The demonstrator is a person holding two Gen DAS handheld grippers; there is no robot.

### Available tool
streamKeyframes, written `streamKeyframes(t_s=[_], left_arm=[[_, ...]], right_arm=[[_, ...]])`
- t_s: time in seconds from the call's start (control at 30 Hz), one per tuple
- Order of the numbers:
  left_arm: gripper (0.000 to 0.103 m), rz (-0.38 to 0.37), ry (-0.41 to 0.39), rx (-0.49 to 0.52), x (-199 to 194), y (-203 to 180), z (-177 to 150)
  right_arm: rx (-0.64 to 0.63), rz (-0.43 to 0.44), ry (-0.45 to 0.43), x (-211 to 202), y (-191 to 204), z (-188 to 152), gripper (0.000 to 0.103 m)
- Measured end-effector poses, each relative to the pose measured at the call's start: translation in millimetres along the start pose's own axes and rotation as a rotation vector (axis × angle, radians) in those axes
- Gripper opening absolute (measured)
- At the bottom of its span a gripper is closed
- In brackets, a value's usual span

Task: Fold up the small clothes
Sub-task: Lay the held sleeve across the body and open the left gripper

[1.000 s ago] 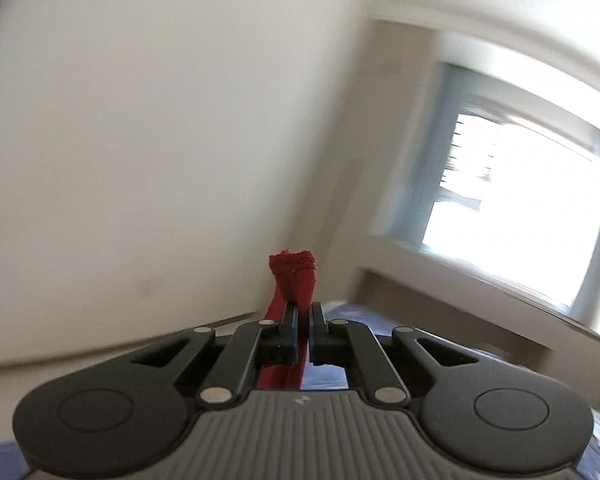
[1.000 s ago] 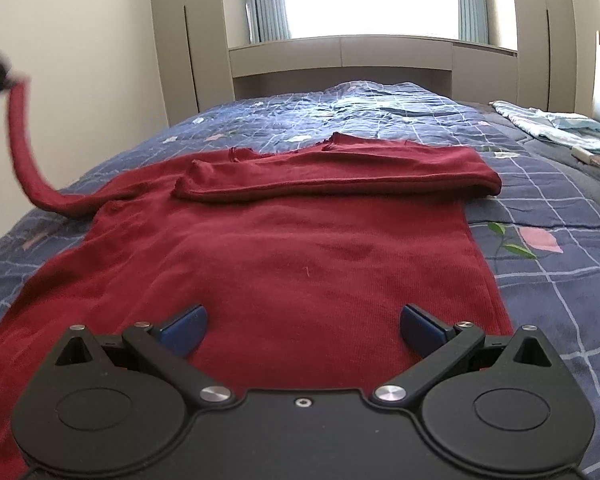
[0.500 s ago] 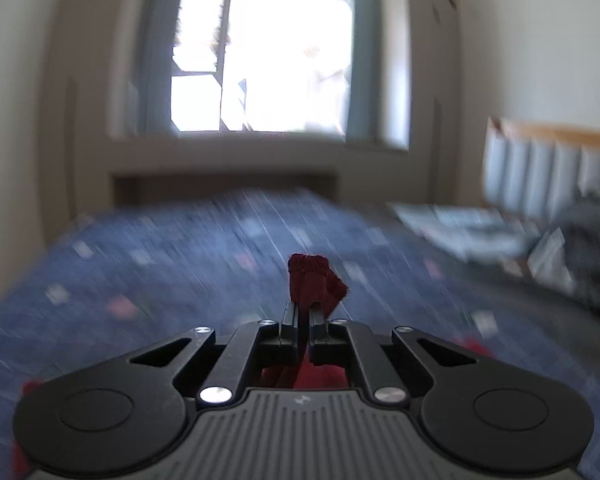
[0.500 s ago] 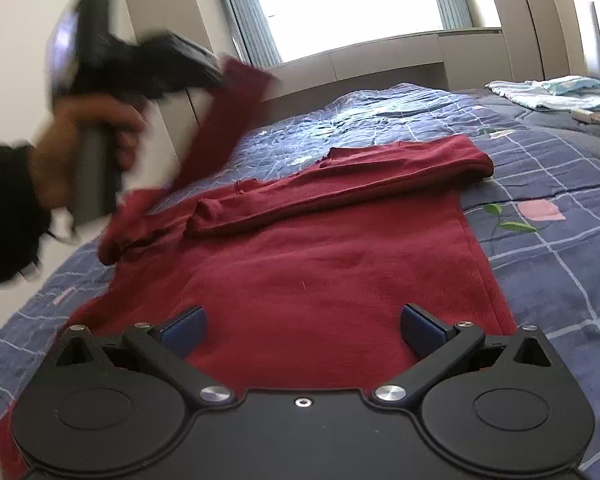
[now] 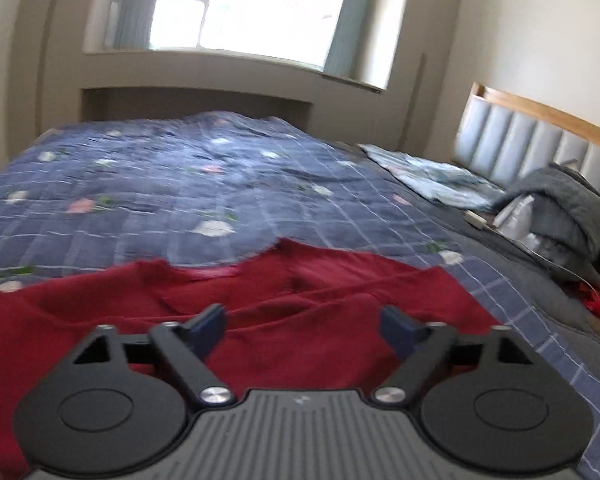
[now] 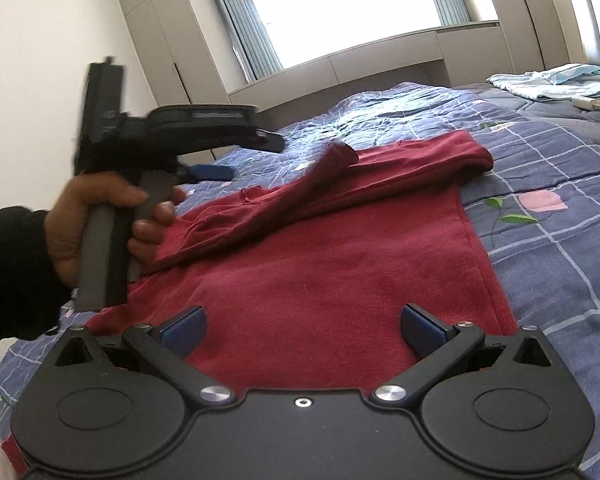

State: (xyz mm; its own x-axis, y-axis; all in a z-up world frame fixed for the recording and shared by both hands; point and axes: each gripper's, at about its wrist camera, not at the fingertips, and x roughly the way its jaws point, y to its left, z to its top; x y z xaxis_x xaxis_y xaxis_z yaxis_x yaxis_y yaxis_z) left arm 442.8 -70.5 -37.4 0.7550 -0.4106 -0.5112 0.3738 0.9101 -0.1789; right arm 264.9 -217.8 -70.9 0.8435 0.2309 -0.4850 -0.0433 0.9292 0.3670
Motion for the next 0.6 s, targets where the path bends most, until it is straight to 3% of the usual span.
streamKeyframes(t_s=[0.1,0.33,0.6], left_arm=[[0.102,0.086,-0.030,-0.030,-25.7,18.5,-4.8],[0.103,0.391,-0.029,-0.162,-73.9,75.1,-39.5],[0.103,0.458,-0.038,-0.326,-90.4,139.5,-65.1]], right_arm=[[-0.002,-0.002,0.002,0.6,0.7,0.0,0.103],[-0.007,-0.010,0.004,2.9,1.5,0.5,0.103],[-0.030,-0.031,0.013,5.3,4.7,0.0,0.103]])
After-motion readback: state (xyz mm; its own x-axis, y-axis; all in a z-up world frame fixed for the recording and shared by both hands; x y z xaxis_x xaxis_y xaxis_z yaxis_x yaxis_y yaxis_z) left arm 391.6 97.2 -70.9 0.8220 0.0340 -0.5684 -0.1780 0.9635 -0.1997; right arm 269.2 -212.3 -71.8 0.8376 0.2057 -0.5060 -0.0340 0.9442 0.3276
